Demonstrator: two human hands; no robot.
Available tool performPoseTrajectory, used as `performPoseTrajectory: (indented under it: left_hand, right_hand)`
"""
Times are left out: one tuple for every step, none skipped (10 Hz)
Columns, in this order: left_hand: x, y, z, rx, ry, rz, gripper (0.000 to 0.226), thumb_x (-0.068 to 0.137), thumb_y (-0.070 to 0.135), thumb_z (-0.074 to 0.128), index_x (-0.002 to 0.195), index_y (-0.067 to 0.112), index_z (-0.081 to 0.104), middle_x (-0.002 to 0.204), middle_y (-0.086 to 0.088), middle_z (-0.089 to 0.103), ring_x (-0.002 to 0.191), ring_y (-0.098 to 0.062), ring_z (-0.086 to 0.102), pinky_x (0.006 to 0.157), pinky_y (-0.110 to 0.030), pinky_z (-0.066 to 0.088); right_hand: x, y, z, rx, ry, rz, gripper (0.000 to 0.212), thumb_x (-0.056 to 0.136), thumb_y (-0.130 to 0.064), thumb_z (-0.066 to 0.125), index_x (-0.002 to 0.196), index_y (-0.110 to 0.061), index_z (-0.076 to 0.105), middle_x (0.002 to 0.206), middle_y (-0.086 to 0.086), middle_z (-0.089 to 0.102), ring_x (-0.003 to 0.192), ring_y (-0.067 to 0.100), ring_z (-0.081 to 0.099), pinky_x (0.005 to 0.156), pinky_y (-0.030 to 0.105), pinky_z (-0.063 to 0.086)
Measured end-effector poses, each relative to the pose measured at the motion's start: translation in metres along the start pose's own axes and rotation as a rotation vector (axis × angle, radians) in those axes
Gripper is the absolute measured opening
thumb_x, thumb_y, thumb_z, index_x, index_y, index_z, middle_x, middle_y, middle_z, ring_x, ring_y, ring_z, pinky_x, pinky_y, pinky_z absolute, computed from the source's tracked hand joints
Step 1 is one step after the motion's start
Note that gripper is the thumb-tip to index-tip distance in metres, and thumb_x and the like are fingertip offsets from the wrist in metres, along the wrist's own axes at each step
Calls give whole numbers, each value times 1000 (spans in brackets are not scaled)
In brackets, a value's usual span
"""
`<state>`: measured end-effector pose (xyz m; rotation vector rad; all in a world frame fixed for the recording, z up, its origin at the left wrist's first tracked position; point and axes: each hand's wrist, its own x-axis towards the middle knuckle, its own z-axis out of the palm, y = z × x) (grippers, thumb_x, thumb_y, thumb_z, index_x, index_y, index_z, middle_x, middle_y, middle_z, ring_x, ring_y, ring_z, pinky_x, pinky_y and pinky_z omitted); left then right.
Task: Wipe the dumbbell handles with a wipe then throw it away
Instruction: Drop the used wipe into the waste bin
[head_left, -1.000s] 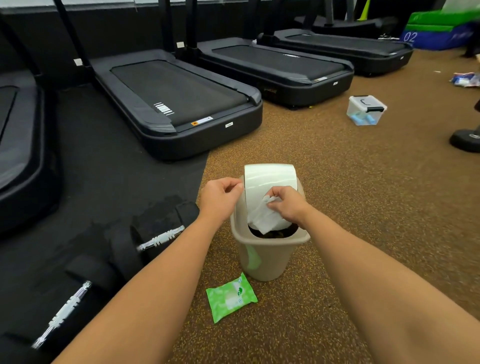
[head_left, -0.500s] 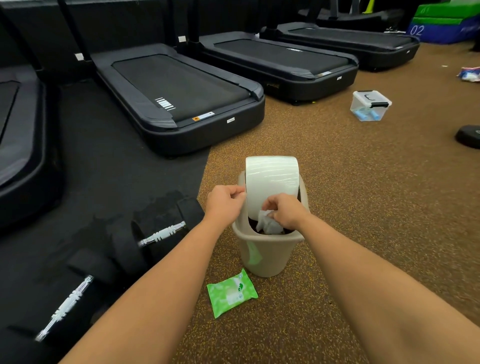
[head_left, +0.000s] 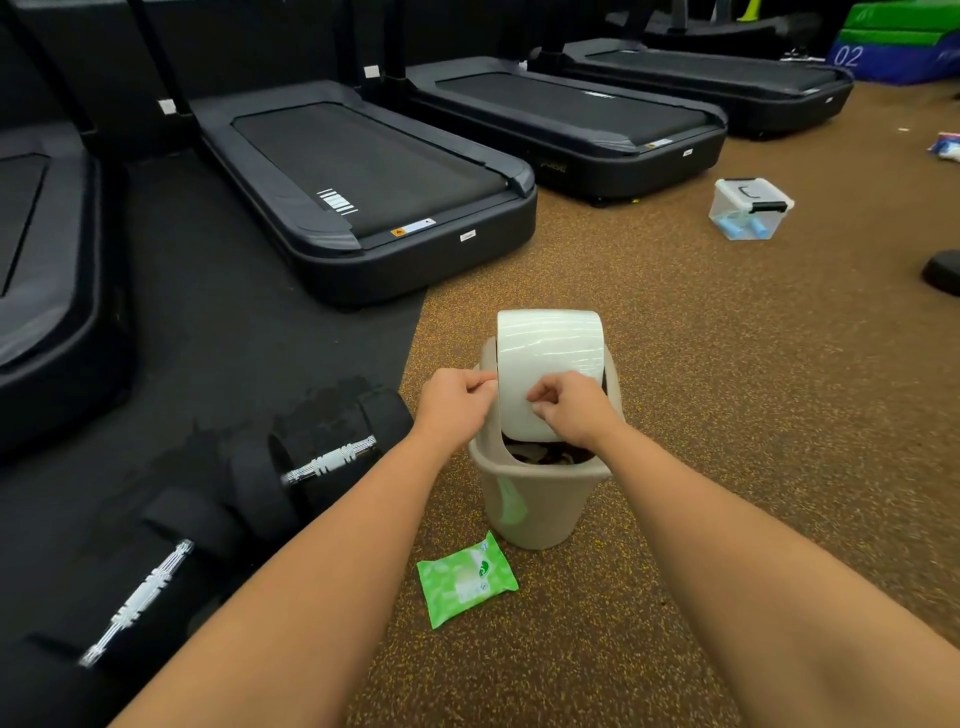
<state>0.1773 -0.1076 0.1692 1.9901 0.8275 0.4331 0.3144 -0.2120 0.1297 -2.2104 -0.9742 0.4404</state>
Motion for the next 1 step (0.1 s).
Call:
performPoseTrajectory:
  left_hand:
    - [-3, 2, -2, -16, -6, 5, 29, 93, 18, 54, 119, 15, 66, 120, 0, 66, 105, -13, 57, 93, -30, 47]
  right_hand:
    - [1, -13, 2, 37, 68, -33, 12, 87, -12, 59, 93, -16, 69, 82, -2, 62, 80, 13, 56, 73, 21, 38]
